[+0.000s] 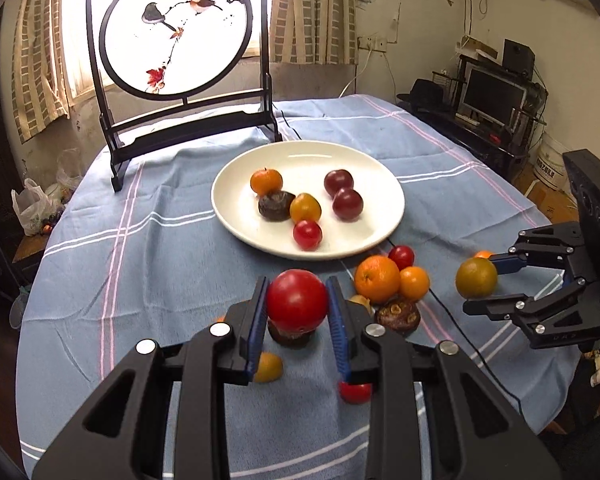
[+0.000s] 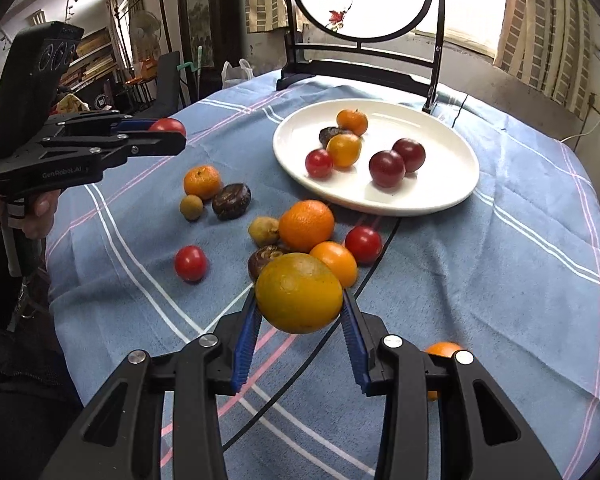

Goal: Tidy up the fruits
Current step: 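Place the tomato on the plate with the left tool while the right tool places the yellow fruit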

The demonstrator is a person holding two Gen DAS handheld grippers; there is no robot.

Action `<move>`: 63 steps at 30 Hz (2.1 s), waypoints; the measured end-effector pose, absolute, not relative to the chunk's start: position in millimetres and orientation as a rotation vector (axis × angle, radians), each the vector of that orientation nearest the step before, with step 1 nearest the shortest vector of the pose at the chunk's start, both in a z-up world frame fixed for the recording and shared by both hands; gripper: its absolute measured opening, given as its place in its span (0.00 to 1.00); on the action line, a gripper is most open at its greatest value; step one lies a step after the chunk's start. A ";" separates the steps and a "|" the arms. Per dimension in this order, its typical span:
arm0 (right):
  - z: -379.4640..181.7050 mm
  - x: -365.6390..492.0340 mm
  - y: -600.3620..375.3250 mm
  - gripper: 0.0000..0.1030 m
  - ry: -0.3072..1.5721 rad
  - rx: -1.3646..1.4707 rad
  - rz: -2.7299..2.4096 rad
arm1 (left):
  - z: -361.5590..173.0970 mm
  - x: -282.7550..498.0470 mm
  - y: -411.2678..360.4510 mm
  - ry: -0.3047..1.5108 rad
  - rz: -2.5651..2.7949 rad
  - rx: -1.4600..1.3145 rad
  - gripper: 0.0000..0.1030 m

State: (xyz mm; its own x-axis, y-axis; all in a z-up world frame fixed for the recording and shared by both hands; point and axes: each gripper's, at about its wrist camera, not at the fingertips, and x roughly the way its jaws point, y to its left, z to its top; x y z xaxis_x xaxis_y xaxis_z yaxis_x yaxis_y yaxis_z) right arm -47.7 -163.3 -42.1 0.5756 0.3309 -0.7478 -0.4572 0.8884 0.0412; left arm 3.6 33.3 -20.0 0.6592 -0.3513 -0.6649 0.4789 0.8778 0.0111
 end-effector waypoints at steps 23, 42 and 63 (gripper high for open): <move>-2.2 89.3 -194.9 0.39 0.701 -0.061 0.309 | -24.5 133.3 -32.3 0.674 -0.321 0.175 0.27; -24.0 107.4 -197.9 0.39 0.706 -0.011 0.296 | -40.8 149.1 -24.5 0.716 -0.305 0.158 0.27; -36.9 114.7 -207.6 0.61 0.724 0.008 0.224 | -49.1 157.3 -16.5 0.756 -0.283 0.115 0.57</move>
State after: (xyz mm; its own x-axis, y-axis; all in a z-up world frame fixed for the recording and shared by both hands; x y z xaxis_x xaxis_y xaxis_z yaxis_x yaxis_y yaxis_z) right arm 114.7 -207.6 -36.9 0.7264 0.2058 -0.6557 -0.2002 0.9761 0.0846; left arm 157.3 -16.5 -49.1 0.6921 -0.2115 -0.6901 0.2934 0.9560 0.0013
